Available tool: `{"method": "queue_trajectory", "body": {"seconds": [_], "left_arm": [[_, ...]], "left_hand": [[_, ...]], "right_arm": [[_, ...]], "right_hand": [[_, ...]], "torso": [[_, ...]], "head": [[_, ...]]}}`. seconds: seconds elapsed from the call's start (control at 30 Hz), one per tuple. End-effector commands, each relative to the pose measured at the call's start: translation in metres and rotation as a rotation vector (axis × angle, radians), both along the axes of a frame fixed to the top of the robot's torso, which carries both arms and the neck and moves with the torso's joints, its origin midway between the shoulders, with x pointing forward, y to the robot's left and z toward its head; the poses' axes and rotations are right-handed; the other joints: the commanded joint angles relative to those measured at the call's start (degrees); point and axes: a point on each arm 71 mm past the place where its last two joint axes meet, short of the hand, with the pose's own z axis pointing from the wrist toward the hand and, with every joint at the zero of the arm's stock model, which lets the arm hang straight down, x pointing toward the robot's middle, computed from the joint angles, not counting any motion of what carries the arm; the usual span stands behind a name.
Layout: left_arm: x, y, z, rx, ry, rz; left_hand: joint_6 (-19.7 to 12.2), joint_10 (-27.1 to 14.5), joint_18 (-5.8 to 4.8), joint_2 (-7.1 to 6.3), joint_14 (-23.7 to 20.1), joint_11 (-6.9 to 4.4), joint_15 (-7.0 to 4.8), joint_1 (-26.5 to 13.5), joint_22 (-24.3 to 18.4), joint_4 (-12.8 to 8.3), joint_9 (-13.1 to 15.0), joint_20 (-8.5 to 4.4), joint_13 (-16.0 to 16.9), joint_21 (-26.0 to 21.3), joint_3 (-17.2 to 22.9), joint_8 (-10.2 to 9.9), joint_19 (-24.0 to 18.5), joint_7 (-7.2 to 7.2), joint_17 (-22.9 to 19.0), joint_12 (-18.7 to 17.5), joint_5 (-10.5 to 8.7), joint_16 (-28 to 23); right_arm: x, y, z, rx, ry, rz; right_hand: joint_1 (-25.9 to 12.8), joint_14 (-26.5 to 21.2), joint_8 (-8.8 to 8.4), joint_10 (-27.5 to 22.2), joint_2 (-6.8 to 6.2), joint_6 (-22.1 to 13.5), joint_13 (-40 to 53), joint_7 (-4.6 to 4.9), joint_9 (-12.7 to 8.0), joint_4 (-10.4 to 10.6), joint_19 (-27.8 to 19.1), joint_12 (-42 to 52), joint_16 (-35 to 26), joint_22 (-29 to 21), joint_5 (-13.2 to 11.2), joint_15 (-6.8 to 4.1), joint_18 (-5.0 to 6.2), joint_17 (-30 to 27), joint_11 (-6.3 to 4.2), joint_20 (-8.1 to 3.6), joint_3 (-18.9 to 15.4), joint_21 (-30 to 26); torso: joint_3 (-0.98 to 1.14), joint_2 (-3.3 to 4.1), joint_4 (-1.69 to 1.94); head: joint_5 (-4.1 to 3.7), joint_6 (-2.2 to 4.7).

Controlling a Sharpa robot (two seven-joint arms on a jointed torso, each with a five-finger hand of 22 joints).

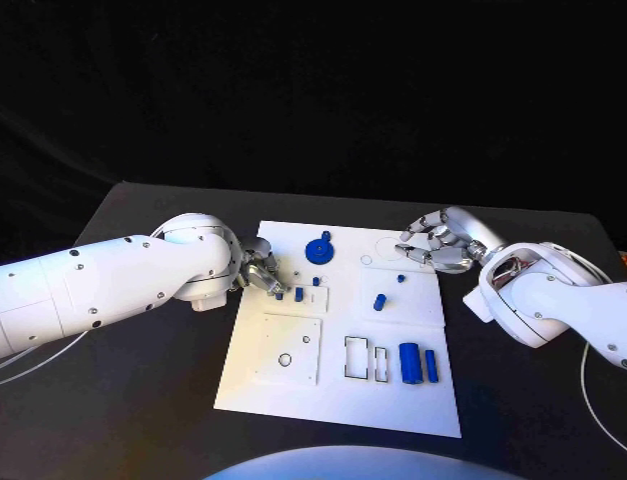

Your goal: Assemble the parts on the task board

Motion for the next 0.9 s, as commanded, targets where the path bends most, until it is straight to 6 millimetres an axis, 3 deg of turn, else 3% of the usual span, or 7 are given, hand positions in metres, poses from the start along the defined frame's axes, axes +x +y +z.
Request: {"method": "queue_trajectory", "body": {"seconds": [0.03,0.27,0.57,0.73,0.9], "left_arm": [[-0.001,0.000,-0.002,0.002,0.011,0.004],[0.000,0.001,-0.002,0.000,0.006,0.011],[-0.001,0.001,0.002,-0.039,-0.006,0.027],[-0.001,0.003,0.006,-0.064,-0.022,0.042],[0.001,0.004,0.014,-0.129,-0.057,0.062]], "left_hand": [[0.08,0.40,-0.41,0.73,3.02,-0.02,-0.25,-0.24,0.03,0.06,0.01,-0.01,0.07,0.04,-1.84,-0.41,0.41,0.30,3.28,0.35,0.08,0.04],[0.40,0.51,-0.43,2.25,3.03,-0.02,-0.24,-0.76,0.20,0.12,0.06,-0.04,0.43,0.04,-8.11,-0.99,0.53,0.28,3.30,0.60,0.16,0.04],[0.07,0.23,-0.38,2.66,3.01,0.04,-0.23,-0.58,0.05,0.13,0.06,-0.10,-0.03,-0.06,-9.51,-1.31,0.43,0.37,3.27,0.27,0.22,0.01],[-0.09,0.06,-0.38,2.98,3.01,0.15,-0.16,-0.79,0.03,0.18,0.10,-0.16,-0.17,-0.09,-10.94,-1.50,0.42,0.50,3.29,0.18,0.21,0.02],[-1.10,-0.81,-0.05,3.72,2.97,0.45,0.03,-0.42,-1.39,0.16,-0.11,-0.26,-1.49,-0.81,-11.83,-2.31,-0.63,0.86,3.22,-0.77,0.43,-0.04]], "right_arm": [[0.000,0.001,0.000,-0.007,-0.002,0.015],[0.000,0.001,-0.001,-0.008,0.000,0.015],[-0.001,0.001,-0.002,-0.009,0.003,0.015],[-0.001,0.000,-0.002,-0.010,0.003,0.015],[-0.001,0.000,-0.002,-0.010,0.003,0.014]], "right_hand": [[-0.38,3.41,0.38,-0.38,0.10,-0.25,1.81,-0.10,0.07,0.00,1.01,-0.34,-0.37,10.98,0.27,-0.17,0.96,3.84,0.13,-0.25,-0.25,-0.39],[-0.38,3.41,0.38,-0.38,0.10,-0.25,1.81,-0.10,0.07,0.00,1.01,-0.34,-0.37,10.98,0.27,-0.17,0.96,3.84,0.13,-0.25,-0.25,-0.39],[-0.54,3.41,0.39,-0.40,0.14,-0.28,1.78,-0.09,0.07,0.04,1.01,-0.37,-0.38,10.98,0.26,-0.17,0.96,3.83,0.14,-0.26,-0.30,-0.41],[-0.54,3.41,0.39,-0.40,0.14,-0.28,1.78,-0.09,0.07,0.04,1.01,-0.37,-0.38,10.98,0.26,-0.17,0.96,3.83,0.14,-0.26,-0.30,-0.41],[-0.54,3.41,0.39,-0.40,0.14,-0.28,1.78,-0.09,0.07,0.04,1.01,-0.37,-0.38,10.98,0.26,-0.17,0.96,3.83,0.14,-0.26,-0.30,-0.41]], "torso": [[-0.03,0.00,0.00],[-0.05,0.01,-0.03],[-0.15,0.05,-0.02],[0.00,0.00,-0.04],[-0.05,0.03,-0.02]], "head": [[-0.03,-0.01],[-0.07,-0.06],[-0.34,0.05],[-0.34,0.06],[-0.48,0.15]]}}
